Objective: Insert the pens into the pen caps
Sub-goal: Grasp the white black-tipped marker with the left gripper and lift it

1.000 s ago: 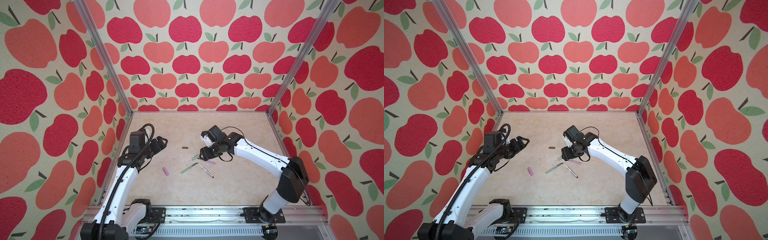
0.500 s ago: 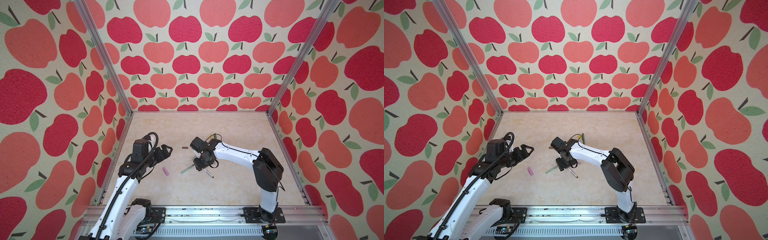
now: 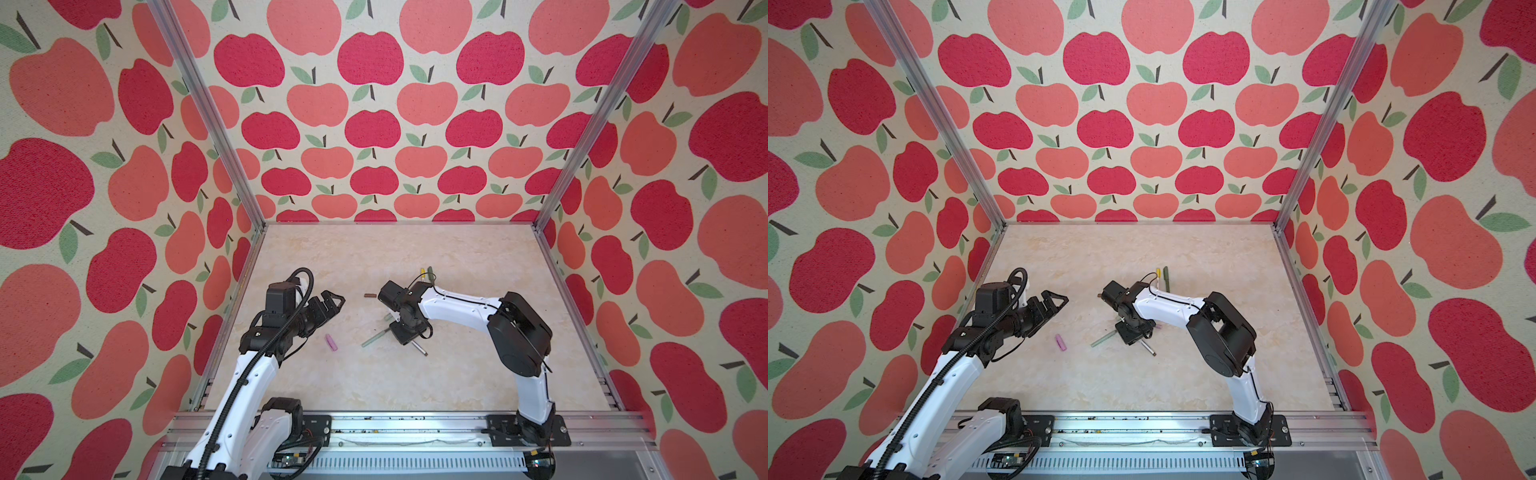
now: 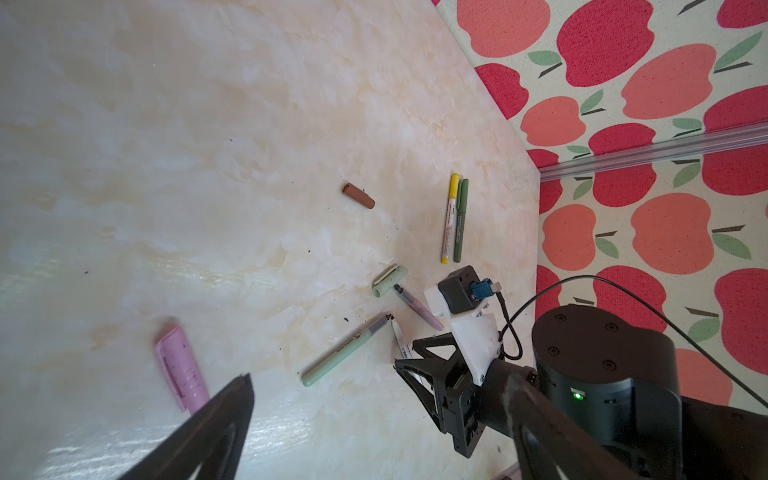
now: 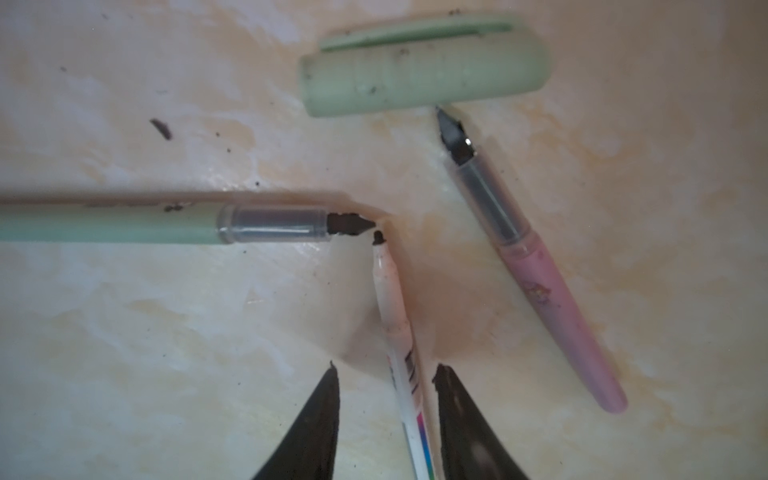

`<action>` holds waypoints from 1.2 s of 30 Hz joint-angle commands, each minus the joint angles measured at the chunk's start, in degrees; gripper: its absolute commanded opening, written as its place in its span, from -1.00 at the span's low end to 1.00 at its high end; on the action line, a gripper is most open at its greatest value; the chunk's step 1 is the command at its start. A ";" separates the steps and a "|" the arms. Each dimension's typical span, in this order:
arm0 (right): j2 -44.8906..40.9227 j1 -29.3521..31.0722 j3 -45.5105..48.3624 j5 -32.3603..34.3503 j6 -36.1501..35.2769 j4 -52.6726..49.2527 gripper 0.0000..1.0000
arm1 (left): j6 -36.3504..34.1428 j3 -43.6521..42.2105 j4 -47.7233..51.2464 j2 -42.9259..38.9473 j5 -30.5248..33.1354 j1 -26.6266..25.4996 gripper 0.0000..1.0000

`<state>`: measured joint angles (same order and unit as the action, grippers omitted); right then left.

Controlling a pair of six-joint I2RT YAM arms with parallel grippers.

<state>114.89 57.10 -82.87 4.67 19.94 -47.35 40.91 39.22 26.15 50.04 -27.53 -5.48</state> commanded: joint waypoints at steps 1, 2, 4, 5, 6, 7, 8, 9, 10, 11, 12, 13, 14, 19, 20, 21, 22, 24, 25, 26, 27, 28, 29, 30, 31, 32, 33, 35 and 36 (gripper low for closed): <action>0.39 -0.14 1.25 0.65 0.44 0.72 -0.30 | -0.29 0.50 -2.08 0.36 -0.68 0.34 0.94; 0.36 -0.10 1.67 0.68 0.69 1.00 -0.33 | -0.22 0.50 -2.25 0.49 -0.69 0.43 0.94; 0.57 -0.17 2.15 0.38 0.95 1.32 -0.38 | -0.12 0.44 -2.36 0.64 -0.78 0.29 0.94; 0.79 -0.12 2.26 0.09 1.05 1.27 -0.41 | -0.16 0.42 -2.38 0.65 -0.69 0.29 0.94; 1.00 -0.08 2.42 -0.11 1.14 1.23 -0.43 | -0.12 0.42 -2.38 0.64 -0.68 0.29 0.94; 1.20 -0.08 2.54 -0.18 1.22 1.21 -0.46 | -0.12 0.41 -2.34 0.65 -0.68 0.21 0.94; 1.30 -0.07 2.70 -0.34 1.32 1.22 -0.49 | -0.12 0.34 -2.33 0.67 -0.56 0.12 0.95; 1.38 -0.06 2.85 -0.37 1.43 1.22 -0.53 | -0.08 0.33 -2.34 0.60 -0.57 0.04 0.95; 1.47 -0.08 2.96 -0.45 1.54 1.22 -0.56 | -0.04 0.24 -2.47 0.58 -0.51 -0.06 0.95; 1.45 -0.06 2.93 -0.44 1.58 1.02 -0.60 | 0.01 0.24 -2.56 0.47 -0.60 -0.14 0.95; 1.39 -0.09 3.02 -0.44 1.65 0.96 -0.65 | 0.01 0.16 -2.56 0.45 -0.60 -0.08 0.96; 1.31 -0.09 3.19 -0.45 1.73 0.84 -0.67 | -0.05 0.15 -2.60 0.38 -0.68 -0.23 0.96; 1.14 -0.06 3.32 -0.45 1.76 0.70 -0.69 | -0.15 0.15 -2.71 0.26 -0.84 -0.40 0.97; 0.04 -0.07 4.85 -1.06 2.92 0.95 -0.83 | -1.68 0.74 -2.71 -0.66 -1.56 -1.37 0.98; -0.32 -0.10 5.13 -1.19 3.30 1.04 -0.84 | -2.09 1.02 -2.40 -0.94 -1.56 -1.77 0.98; -0.68 -0.06 5.41 -1.30 3.71 1.08 -0.85 | -2.46 1.26 -2.15 -1.24 -1.48 -1.98 0.98; -1.31 -0.07 5.67 -1.56 4.27 1.01 -0.87 | -2.94 1.50 -1.91 -1.51 -1.47 -2.40 0.98; -3.09 -0.03 6.09 -2.24 5.54 1.03 -0.89 | -3.84 1.73 -2.00 -2.14 -2.02 -3.02 0.98; -4.46 -0.02 6.22 -2.67 6.16 1.20 -0.89 | -4.29 1.73 -2.15 -2.43 -2.38 -3.33 0.98; -6.02 -0.02 6.31 -3.18 6.73 1.55 -0.89 | -4.82 1.65 -2.73 -2.70 -3.08 -3.60 0.98; -7.26 -0.02 6.36 -3.62 7.14 1.88 -0.89 | -5.23 1.28 -3.53 -2.90 -4.11 -3.70 0.99; -8.75 -0.07 6.15 -4.11 7.45 2.32 -0.89 | -5.47 0.94 -4.73 -3.02 -5.62 -3.90 0.99; -9.99 -0.13 5.78 -4.60 7.73 2.59 -0.89 | -5.78 0.54 -6.23 -3.12 -7.42 -4.03 0.98; -11.01 -0.23 5.21 -4.97 7.90 2.73 -0.89 | -5.84 0.19 -7.51 -3.11 -8.87 -4.11 0.99; -12.08 -0.45 4.64 -5.75 8.07 3.22 -0.89 | -5.78 -0.09 -9.01 -3.12 -10.69 -4.26 0.99; -13.13 -0.76 4.18 -6.59 8.37 3.96 -0.89 | -5.83 -0.32 -10.57 -3.02 -12.42 -4.25 0.98; -14.01 -1.17 3.89 -7.45 8.75 4.73 -0.89 | -5.82 -0.52 -11.86 -2.99 -13.89 -4.31 0.99; -16.23 -2.73 3.85 -10.45 10.07 7.81 -0.89 | -6.26 -0.73 -14.46 -2.39 -16.94 -4.41 0.99; -17.18 -3.47 3.90 -11.91 10.60 9.26 -0.89 | -6.19 -0.89 -15.67 -1.88 -18.53 -4.45 0.99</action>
<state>100.62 55.55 -77.45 -2.63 27.70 -41.93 36.36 39.24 16.56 47.72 -39.13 -9.65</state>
